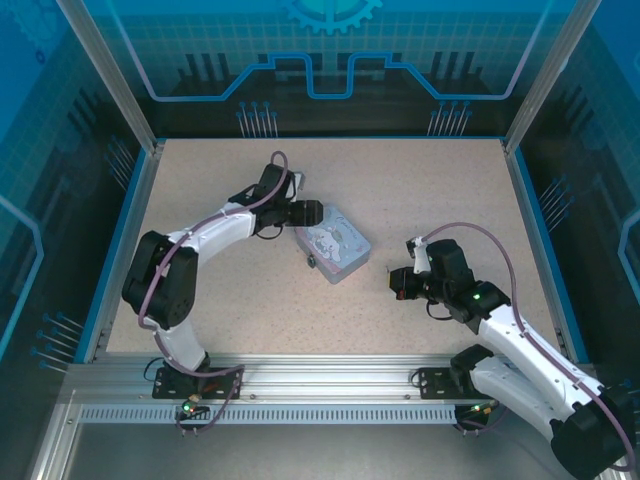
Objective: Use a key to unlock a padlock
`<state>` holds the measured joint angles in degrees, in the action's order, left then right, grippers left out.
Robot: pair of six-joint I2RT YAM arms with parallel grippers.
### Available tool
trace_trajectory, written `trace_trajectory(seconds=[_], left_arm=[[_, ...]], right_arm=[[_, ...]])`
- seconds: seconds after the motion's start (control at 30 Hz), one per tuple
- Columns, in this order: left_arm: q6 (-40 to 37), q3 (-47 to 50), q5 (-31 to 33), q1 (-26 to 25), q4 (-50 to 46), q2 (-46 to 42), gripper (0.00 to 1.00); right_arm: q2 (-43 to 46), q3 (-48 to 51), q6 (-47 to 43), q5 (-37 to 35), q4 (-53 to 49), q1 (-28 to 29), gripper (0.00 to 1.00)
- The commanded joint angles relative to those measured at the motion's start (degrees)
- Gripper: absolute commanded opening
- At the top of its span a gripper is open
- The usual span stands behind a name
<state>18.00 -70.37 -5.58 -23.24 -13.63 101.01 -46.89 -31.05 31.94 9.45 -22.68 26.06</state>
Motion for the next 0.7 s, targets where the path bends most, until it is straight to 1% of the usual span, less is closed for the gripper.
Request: trace_trajectory(seconds=[0.0,0.07,0.13,0.33,0.5,0.67], left_arm=[[-0.4,1.7,-3.9,0.0,1.3,0.2,0.74],[-0.3,3.8,-6.2,-0.5,3.0,-0.8,0.68],[-0.5,6.5,-6.3,-1.5,4.8,-2.7,0.65],[-0.8,10.6,-7.4,-3.5,5.3,-6.2,0.61],[0.7,14.5,-7.0,-4.4,7.9,-10.0,0.62],[1.8,22.2,-3.5,-4.4,13.4,-19.1,0.70]], right_arm=[[0.3,-0.1,0.1,0.6,0.0,-0.6,0.00],[0.3,0.0,0.1,0.6,0.1,-0.6,0.00],[0.2,0.0,0.1,0.7,0.2,-0.7,0.00],[-0.5,0.4,0.4,1.2,1.1,-0.7,0.00],[-1.5,0.4,0.3,2.5,2.6,-0.6,0.00],[-4.9,-0.7,0.7,6.3,7.0,-0.3,0.00]])
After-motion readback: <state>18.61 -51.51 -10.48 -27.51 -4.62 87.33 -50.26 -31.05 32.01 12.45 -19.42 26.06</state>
